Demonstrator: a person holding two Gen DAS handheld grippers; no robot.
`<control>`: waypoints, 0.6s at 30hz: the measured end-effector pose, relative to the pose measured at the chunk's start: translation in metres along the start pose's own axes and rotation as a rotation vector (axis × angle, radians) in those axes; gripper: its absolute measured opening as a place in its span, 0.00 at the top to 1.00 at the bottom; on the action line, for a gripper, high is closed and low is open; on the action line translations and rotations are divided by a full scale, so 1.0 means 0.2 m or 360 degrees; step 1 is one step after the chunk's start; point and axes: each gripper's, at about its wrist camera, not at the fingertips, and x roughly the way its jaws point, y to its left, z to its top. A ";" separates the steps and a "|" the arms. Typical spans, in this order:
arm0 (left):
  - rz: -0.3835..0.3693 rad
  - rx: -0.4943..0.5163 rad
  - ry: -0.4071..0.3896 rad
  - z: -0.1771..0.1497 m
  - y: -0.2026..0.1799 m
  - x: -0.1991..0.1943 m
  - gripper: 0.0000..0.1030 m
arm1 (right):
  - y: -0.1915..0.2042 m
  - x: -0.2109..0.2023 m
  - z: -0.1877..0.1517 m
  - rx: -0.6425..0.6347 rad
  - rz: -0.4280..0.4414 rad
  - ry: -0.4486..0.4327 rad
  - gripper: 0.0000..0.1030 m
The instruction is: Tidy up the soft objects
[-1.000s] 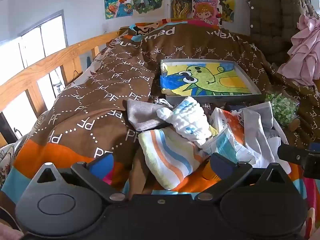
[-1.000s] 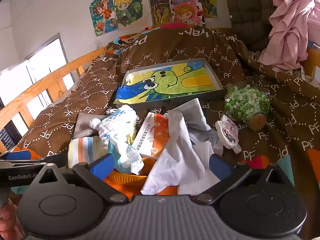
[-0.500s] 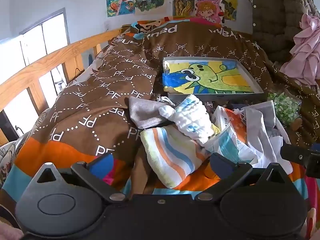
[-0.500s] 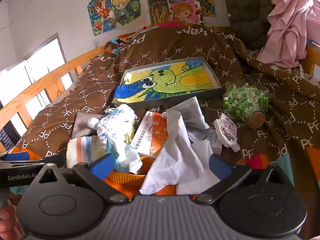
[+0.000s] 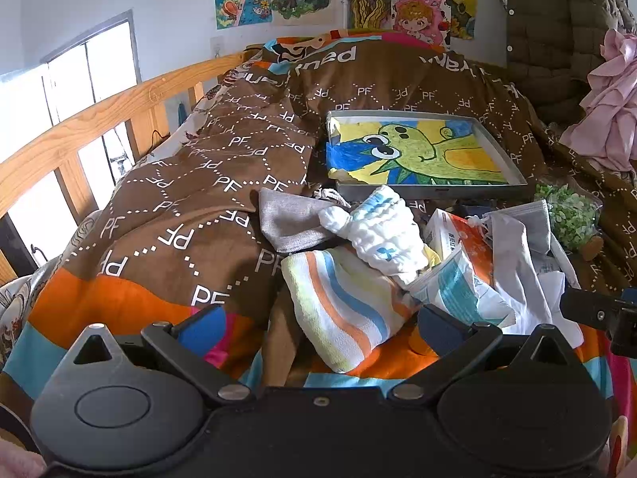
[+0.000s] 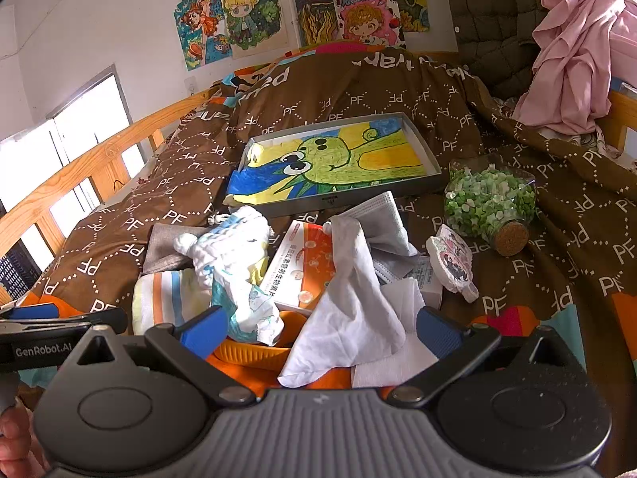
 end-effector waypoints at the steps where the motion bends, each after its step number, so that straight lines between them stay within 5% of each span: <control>1: 0.0000 0.0001 -0.0001 0.00 0.00 0.00 0.01 | 0.00 0.00 0.00 0.0001 0.0000 0.0000 0.00; 18: 0.0004 -0.0013 0.0002 0.00 0.01 0.00 0.01 | 0.00 0.00 0.00 0.0006 0.0000 -0.0002 0.00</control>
